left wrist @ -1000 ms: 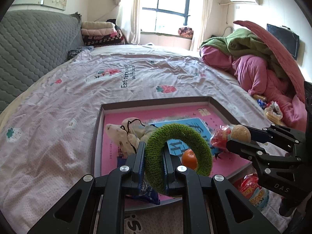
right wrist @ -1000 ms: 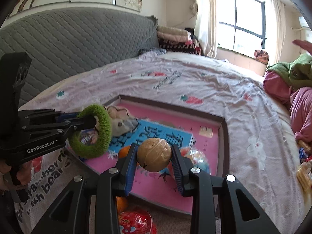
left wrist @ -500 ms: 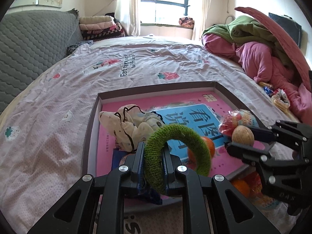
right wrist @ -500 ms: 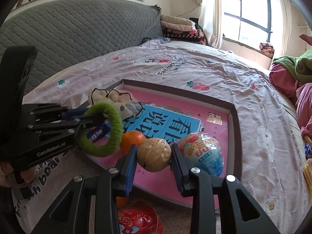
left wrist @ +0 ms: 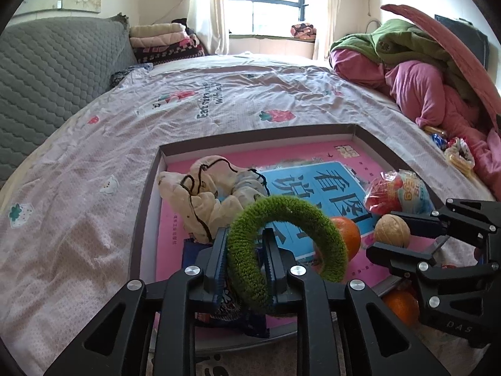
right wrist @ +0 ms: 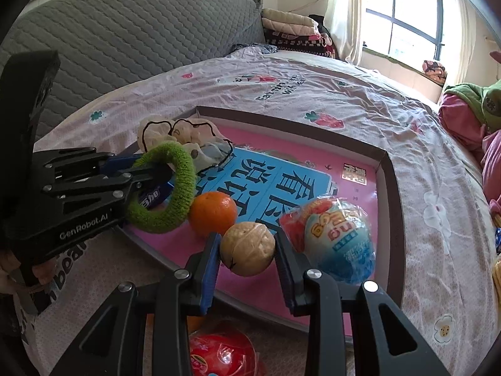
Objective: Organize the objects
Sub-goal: 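Lower and release the tan ball into the box with right tool while left tool releases the green ring there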
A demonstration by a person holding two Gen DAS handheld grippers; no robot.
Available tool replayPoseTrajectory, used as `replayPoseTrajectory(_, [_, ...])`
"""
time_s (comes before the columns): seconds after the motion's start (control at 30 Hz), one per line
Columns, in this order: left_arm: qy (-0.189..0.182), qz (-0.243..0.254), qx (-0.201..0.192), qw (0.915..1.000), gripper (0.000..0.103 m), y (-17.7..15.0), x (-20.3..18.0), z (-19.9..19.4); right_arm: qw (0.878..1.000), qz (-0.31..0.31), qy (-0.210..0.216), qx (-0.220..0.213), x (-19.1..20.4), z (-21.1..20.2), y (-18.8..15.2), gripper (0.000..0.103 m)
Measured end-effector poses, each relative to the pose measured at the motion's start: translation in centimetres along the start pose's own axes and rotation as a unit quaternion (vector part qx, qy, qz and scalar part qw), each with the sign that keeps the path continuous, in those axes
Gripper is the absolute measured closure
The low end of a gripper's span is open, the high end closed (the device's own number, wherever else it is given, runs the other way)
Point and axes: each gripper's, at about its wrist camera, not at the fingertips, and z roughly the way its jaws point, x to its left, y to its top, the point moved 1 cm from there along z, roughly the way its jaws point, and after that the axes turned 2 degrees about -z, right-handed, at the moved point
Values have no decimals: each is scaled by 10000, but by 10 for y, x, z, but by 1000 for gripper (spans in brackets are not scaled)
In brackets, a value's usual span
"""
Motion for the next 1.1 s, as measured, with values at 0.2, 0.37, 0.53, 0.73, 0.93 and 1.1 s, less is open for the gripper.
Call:
replayPoseTrajectory(0.2, [-102, 31, 33, 9999, 69, -3, -3, -3, 9997, 245, 84, 6, -6, 1, -3, 68])
replayPoseTrajectory(0.37, [-193, 5, 55, 9998, 65, -3, -5, -5, 9995, 296, 74, 2, -7, 0, -3, 68])
replayPoseTrajectory(0.53, [-254, -21, 69, 9997, 64, -4, -5, -6, 9994, 332, 69, -5, -8, -2, -3, 68])
replayPoseTrajectory(0.73, [-295, -215, -20, 9993, 54, 1, 3, -11, 9994, 352, 49, -39, -8, -6, -3, 68])
replayPoseTrajectory(0.93, [-306, -425, -46, 9986, 51, 7, 15, -15, 9993, 344, 49, -112, -8, -10, -1, 68])
replayPoseTrajectory(1.1, [-354, -451, -103, 9983, 50, 8, 15, -19, 9992, 358, 24, -153, -8, -12, -1, 68])
